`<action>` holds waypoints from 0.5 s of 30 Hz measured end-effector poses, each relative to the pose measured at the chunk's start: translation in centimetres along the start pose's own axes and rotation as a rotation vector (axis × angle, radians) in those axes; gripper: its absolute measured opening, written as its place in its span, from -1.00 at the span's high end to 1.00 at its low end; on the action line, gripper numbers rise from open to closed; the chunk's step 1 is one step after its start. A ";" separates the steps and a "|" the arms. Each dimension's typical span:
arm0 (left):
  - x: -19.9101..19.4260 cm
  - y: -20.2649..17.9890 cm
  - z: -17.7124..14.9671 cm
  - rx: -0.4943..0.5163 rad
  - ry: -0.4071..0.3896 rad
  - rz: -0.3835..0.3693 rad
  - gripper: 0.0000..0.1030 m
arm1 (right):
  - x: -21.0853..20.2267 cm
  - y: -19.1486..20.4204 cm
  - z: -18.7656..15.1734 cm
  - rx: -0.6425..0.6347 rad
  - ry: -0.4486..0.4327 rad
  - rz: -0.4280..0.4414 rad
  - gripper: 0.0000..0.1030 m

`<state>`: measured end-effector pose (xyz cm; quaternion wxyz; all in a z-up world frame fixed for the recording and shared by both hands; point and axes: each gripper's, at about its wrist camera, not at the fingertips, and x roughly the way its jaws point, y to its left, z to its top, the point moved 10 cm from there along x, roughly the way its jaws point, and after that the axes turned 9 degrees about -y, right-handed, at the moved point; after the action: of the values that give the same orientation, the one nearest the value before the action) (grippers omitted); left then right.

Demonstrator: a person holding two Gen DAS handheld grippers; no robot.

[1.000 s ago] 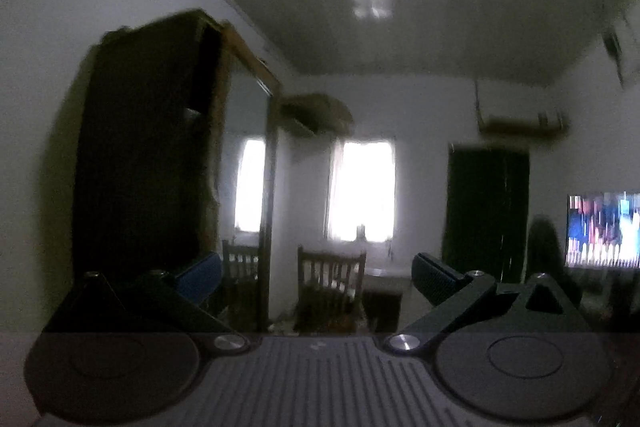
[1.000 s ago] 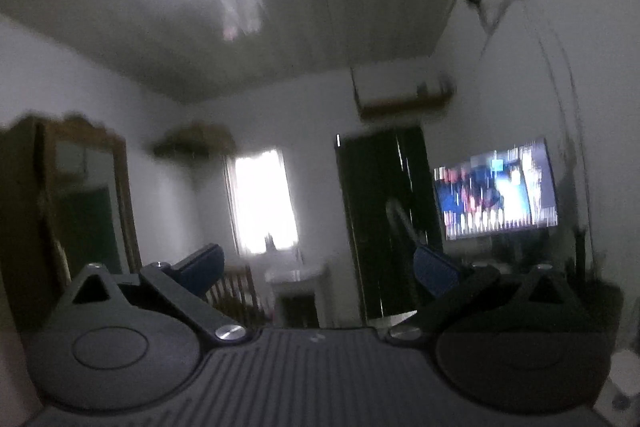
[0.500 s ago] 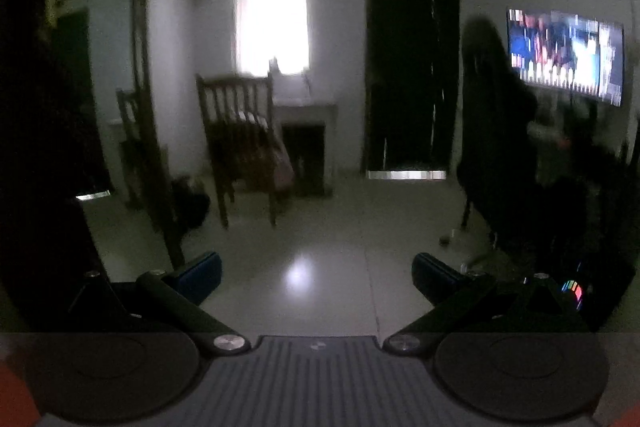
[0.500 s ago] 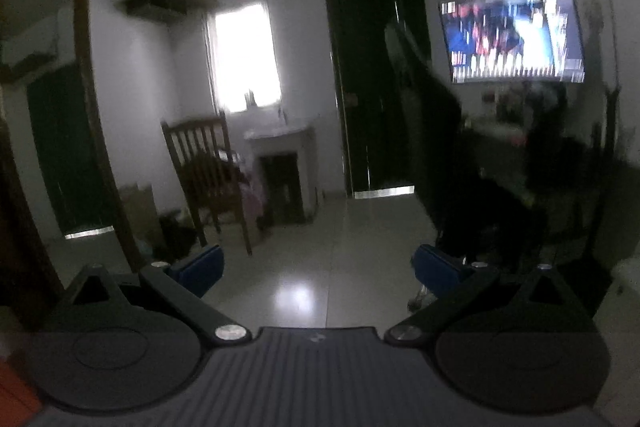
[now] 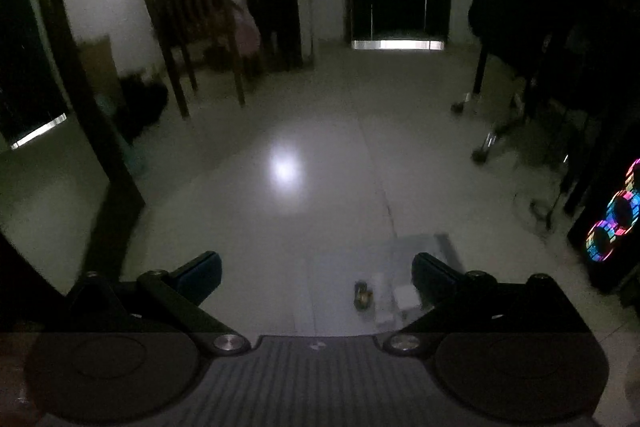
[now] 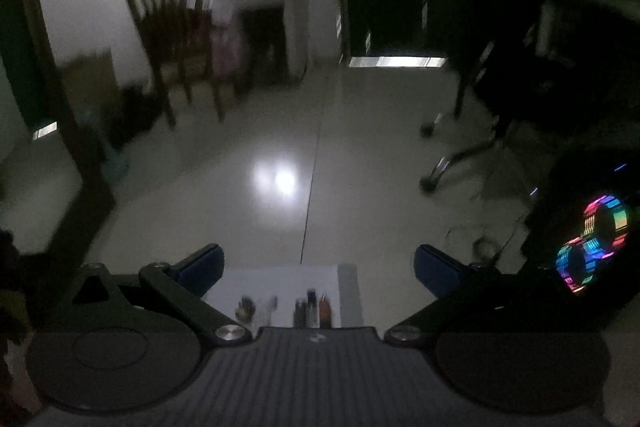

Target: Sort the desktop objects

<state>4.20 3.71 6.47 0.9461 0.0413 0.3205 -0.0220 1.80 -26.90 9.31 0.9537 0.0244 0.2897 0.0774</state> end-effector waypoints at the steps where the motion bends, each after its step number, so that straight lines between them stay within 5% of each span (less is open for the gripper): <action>1: 2.1 -0.1 -1.1 -0.005 0.023 -0.005 -1.00 | 2.3 -0.3 -1.3 -0.001 0.032 0.003 -1.00; 8: 14.0 -0.7 -8.2 0.018 0.183 -0.005 -1.00 | 14.9 -2.7 -8.1 0.013 0.193 -0.002 -1.00; 15: 21.4 -1.6 -10.5 0.000 0.251 -0.021 -1.00 | 23.4 -2.9 -10.4 0.039 0.254 0.046 -1.00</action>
<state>14.78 2.71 -14.97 0.8982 0.0403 0.4369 -0.0265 15.61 -25.94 -12.42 0.9066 0.0393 0.4091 0.0959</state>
